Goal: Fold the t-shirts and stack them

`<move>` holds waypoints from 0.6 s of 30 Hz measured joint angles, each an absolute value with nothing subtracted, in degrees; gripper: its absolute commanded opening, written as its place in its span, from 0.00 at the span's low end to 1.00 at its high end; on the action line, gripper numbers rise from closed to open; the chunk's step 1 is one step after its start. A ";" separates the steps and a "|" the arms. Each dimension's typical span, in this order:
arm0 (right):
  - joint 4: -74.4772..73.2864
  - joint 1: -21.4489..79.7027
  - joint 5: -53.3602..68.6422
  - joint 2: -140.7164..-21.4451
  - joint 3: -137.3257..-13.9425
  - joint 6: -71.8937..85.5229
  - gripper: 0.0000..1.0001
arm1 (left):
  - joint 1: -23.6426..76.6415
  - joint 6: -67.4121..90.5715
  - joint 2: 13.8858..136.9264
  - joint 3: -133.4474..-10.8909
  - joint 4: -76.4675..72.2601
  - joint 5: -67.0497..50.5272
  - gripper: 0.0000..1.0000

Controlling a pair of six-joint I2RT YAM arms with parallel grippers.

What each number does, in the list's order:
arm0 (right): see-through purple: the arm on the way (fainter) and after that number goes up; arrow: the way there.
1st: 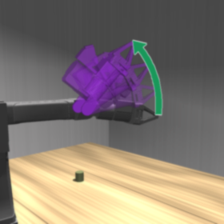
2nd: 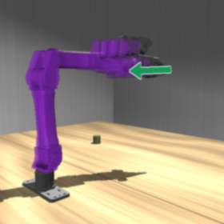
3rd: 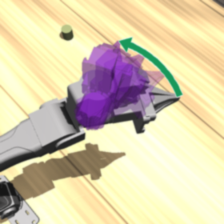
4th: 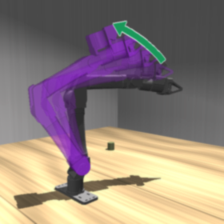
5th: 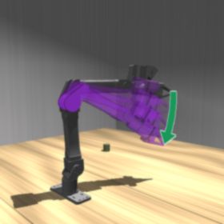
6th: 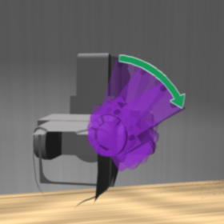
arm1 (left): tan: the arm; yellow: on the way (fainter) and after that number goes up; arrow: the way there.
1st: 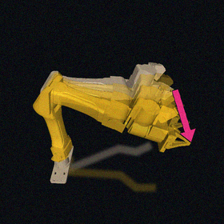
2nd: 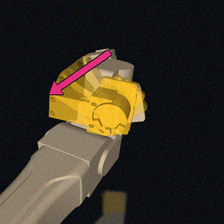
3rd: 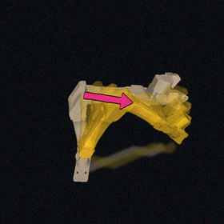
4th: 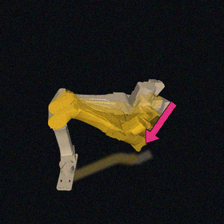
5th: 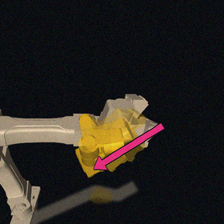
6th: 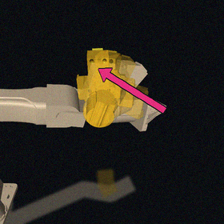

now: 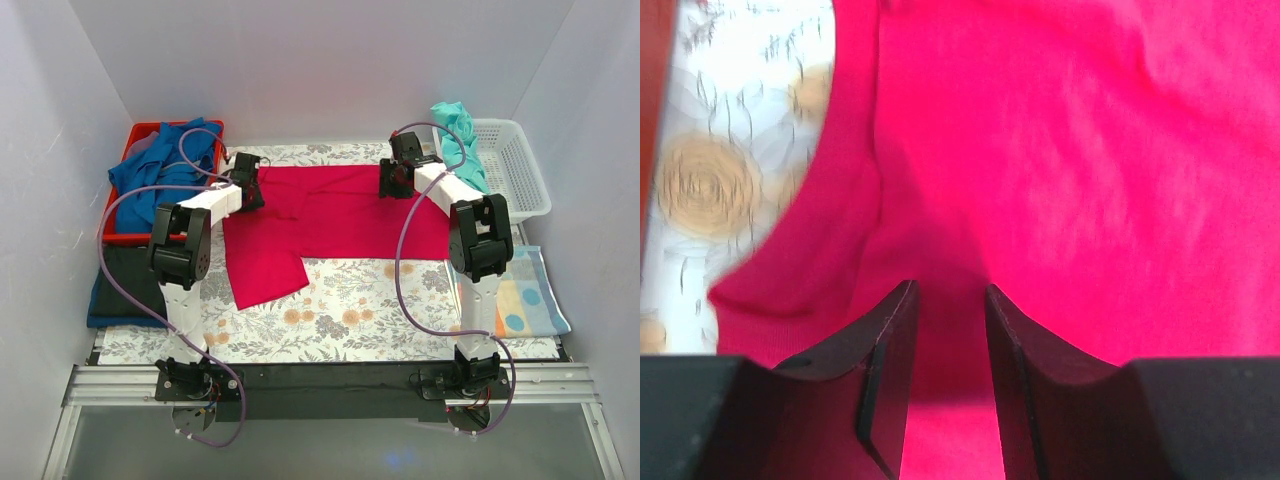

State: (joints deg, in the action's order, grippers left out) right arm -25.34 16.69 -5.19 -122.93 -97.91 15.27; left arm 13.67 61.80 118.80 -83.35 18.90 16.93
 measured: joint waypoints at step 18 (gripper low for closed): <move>-26.09 20.91 -5.21 -123.50 -100.29 15.25 0.52 | 12.21 61.73 115.15 -82.11 20.69 17.89 0.34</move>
State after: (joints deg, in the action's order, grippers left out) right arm -26.09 20.91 -5.21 -123.50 -100.29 15.25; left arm 12.21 61.73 115.15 -82.11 20.69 17.89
